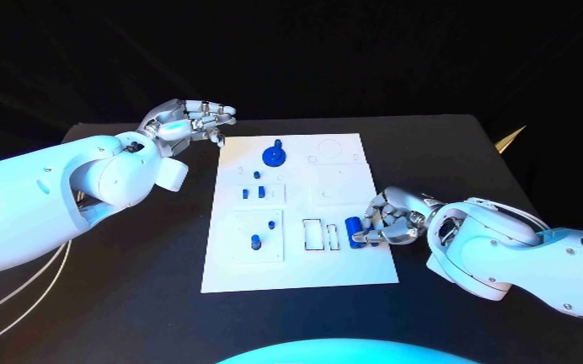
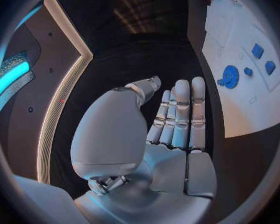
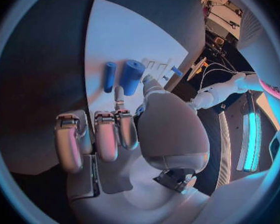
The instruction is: Assemble the parts on the task board
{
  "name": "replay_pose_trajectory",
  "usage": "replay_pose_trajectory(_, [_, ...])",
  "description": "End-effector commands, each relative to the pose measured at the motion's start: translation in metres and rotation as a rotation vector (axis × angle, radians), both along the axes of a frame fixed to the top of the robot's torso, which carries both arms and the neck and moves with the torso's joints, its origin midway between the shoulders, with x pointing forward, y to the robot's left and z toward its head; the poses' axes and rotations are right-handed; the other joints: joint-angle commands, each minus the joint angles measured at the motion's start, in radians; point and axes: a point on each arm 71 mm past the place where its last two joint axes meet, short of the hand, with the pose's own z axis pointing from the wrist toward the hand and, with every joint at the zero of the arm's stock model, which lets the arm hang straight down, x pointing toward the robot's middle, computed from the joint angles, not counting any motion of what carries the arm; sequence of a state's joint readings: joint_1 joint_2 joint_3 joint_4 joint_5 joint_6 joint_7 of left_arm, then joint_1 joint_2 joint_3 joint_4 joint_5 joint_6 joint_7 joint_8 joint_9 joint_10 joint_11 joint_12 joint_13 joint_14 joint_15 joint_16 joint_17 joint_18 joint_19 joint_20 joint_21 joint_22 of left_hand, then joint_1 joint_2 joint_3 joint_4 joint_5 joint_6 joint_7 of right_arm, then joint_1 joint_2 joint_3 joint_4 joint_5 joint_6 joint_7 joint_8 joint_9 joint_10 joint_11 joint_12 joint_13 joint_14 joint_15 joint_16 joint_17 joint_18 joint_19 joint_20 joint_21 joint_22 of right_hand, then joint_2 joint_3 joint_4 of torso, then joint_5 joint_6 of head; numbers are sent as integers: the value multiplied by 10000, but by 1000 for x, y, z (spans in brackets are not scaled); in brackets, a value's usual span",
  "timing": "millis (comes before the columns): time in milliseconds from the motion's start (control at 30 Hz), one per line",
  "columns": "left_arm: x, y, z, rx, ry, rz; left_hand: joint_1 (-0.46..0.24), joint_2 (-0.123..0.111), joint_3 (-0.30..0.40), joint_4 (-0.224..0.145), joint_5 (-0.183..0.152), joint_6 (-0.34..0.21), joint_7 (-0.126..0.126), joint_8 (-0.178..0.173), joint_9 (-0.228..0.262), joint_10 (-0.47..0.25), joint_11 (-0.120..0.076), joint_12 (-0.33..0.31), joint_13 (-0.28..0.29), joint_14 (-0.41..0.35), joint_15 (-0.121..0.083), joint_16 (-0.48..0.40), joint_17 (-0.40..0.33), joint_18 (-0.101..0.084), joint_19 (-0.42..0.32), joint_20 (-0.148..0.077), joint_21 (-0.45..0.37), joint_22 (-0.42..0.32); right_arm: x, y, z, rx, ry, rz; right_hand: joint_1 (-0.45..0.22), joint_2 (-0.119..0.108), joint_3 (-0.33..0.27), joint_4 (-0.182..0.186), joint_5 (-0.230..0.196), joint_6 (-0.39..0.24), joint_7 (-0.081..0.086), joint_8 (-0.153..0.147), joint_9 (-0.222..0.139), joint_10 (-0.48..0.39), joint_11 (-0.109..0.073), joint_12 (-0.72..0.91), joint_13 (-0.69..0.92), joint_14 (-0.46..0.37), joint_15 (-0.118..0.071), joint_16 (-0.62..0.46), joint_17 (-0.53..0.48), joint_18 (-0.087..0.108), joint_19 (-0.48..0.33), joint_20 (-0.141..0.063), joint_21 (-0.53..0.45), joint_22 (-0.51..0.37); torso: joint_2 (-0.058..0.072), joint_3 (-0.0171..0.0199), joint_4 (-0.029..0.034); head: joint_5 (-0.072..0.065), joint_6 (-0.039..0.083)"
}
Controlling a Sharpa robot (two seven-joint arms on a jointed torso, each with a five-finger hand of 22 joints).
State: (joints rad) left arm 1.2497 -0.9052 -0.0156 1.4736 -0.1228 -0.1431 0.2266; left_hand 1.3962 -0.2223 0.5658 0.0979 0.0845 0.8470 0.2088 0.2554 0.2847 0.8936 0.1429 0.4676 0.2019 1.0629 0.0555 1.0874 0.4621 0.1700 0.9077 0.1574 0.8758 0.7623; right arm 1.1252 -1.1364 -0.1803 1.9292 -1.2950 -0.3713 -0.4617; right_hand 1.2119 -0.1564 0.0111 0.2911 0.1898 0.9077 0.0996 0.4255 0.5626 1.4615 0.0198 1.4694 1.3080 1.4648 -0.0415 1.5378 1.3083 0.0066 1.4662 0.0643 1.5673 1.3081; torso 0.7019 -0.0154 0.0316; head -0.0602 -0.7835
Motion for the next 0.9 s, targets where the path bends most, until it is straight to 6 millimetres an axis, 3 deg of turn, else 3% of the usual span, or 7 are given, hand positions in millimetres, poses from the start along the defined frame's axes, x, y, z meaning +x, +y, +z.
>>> replay_pose_trajectory(33, [-1, -2, 1, -134, -34, -161, -17, 102, -47, -8, -40, -78, -15, -45, -17, -75, -22, 43, -13, 23, 78, -68, -13, 144, 71, 27, -38, -17, 0, 2, -2, -317, -87, 130, 3, 82, -41, 3, 56, 18, -35, 38, 11, 469, -12, 48, 1819, 888, -80, 53, 1701, -66, 1046, -98, 35, 2627, -7, 4, 3, 27, -13])
replay_pose_trajectory(467, [-1, -3, 1, -166, -18, -254, 34, 151, -22, -1, 3, -69, -19, -37, -22, -85, -27, 70, -29, 21, 69, -73, -29, 145, 101, 19, -69, -41, 6, 9, -11, -544, -91, 124, -171, 267, -319, 12, 369, 66, -53, 50, 8, 465, -26, 38, 1827, 881, -93, 47, 1678, -66, 1046, -106, 35, 2627, -12, -5, 1, 160, 15])
replay_pose_trajectory(900, [-2, -3, 1, -180, -9, -303, 35, 143, -25, 6, 6, -67, -19, -35, -26, -86, -28, 85, -37, 21, 69, -75, -36, 143, 112, 18, -82, -50, 10, 17, -22, -779, 21, 227, 35, 494, -327, -27, 617, 214, -106, 105, 15, 485, -72, 56, 1856, 878, -128, 45, 1673, -66, 1046, -131, 35, 2627, -9, -9, -2, 168, 18])
